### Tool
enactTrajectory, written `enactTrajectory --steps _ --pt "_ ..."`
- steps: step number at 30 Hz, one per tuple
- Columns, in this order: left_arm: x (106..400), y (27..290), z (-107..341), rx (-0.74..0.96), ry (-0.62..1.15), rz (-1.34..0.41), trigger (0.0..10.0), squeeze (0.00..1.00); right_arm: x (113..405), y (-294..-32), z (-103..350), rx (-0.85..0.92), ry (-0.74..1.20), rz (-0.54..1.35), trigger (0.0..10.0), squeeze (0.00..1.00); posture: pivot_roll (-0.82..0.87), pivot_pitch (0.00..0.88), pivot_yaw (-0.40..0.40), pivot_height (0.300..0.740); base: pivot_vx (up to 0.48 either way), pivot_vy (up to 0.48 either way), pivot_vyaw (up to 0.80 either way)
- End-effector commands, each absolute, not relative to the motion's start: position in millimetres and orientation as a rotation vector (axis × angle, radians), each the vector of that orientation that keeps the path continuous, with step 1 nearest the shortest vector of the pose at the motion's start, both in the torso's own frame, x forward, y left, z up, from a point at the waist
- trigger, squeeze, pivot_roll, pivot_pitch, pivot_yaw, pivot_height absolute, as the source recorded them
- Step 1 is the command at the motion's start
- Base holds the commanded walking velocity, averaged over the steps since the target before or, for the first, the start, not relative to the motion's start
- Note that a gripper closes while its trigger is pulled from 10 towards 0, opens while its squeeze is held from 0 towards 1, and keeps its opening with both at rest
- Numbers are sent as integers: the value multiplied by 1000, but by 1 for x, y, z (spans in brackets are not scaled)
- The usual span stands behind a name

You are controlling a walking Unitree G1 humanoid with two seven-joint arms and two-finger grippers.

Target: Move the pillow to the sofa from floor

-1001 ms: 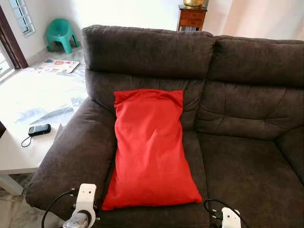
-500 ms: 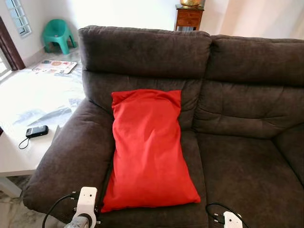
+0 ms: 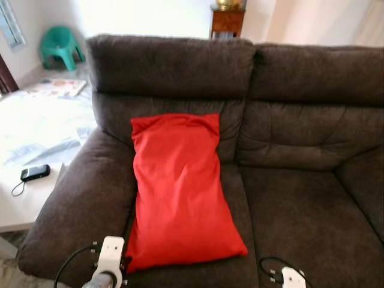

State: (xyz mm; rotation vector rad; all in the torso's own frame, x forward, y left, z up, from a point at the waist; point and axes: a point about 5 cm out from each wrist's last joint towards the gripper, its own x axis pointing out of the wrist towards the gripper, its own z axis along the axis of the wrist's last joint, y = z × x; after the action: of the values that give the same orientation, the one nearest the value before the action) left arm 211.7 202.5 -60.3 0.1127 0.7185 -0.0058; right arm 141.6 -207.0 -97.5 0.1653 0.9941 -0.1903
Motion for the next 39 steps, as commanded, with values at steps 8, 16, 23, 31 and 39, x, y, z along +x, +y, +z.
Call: enactTrajectory --steps 8,16,23,31,39 --pt "206 206 -63 112 732 8 10000 0 145 -208 -96 171 985 -193 10000 0 30 0 -54 736 0 -266 -314" --pt "206 206 -63 108 729 10 10000 0 145 -209 -96 166 979 -189 10000 0 30 0 -57 736 0 -277 -312" --pt "205 207 -63 108 732 15 10000 0 145 -209 -96 166 980 -190 10000 0 31 0 -58 736 0 -276 0" --pt "206 208 -63 108 728 15 10000 0 146 -208 -96 165 980 -187 10000 0 31 0 -58 736 0 -279 0" --pt "206 209 -62 96 724 37 10000 0 146 -207 -96 166 982 -184 10000 0 34 0 -58 736 0 -30 0"
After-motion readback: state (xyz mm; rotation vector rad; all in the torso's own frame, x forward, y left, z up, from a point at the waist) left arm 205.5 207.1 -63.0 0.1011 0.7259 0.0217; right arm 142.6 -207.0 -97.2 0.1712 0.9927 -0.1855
